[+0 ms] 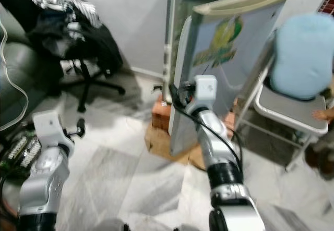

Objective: Restocking fridge

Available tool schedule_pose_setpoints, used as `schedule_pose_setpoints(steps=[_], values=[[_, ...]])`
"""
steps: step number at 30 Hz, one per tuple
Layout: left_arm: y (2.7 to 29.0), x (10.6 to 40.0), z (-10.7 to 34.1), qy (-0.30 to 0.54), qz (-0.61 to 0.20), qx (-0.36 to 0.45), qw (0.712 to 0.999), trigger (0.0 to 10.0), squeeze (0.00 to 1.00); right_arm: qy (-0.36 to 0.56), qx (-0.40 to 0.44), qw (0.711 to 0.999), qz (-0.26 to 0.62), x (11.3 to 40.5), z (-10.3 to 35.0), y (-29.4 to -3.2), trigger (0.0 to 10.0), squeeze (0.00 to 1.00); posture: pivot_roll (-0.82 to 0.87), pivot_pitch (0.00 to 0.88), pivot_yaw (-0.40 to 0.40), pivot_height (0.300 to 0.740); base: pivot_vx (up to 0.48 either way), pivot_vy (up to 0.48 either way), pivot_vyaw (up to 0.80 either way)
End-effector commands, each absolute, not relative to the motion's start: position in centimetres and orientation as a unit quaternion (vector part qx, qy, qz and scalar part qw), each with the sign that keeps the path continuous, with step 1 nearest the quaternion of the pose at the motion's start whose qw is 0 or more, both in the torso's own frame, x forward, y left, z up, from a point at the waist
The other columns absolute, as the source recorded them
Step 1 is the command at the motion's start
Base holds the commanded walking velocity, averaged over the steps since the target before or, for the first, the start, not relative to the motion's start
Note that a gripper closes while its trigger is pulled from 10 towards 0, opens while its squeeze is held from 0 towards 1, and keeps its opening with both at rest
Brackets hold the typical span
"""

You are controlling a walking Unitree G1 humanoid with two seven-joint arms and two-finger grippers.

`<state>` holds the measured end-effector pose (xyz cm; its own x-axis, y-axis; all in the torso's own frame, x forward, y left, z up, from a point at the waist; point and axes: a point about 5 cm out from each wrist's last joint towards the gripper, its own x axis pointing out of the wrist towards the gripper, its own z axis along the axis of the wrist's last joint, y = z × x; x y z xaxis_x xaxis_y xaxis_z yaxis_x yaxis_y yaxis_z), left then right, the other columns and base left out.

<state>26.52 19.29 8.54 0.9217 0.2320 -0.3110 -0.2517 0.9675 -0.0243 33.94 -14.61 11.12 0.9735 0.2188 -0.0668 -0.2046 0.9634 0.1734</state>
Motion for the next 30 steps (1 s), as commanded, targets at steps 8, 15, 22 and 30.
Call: schedule_pose_setpoints(steps=[8,15,22,30], values=[[18.5,26.7,8.5,0.158,0.106,-0.051,0.98,10.0,0.0,0.047,0.07,0.991,0.108,33.2,10.7,-15.7,10.0,0.0,0.06,0.0,-0.038,0.74,0.0,0.0,0.0],[18.2,26.7,8.5,0.161,0.103,-0.051,0.98,10.0,0.0,0.05,0.065,0.99,0.111,33.1,10.6,-15.8,10.0,0.0,0.06,0.0,-0.038,0.74,0.0,0.0,0.0],[18.1,26.7,8.4,0.164,0.102,-0.053,0.98,10.0,0.0,0.053,0.062,0.988,0.134,33.0,10.6,-15.3,10.0,0.0,0.06,0.0,-0.042,0.74,0.0,0.0,-0.12],[17.8,26.7,8.4,0.168,0.095,-0.054,0.98,10.0,0.0,0.057,0.068,0.983,0.162,32.7,10.5,-14.7,10.0,0.0,0.06,0.0,-0.04,0.74,0.0,0.0,-0.26]])
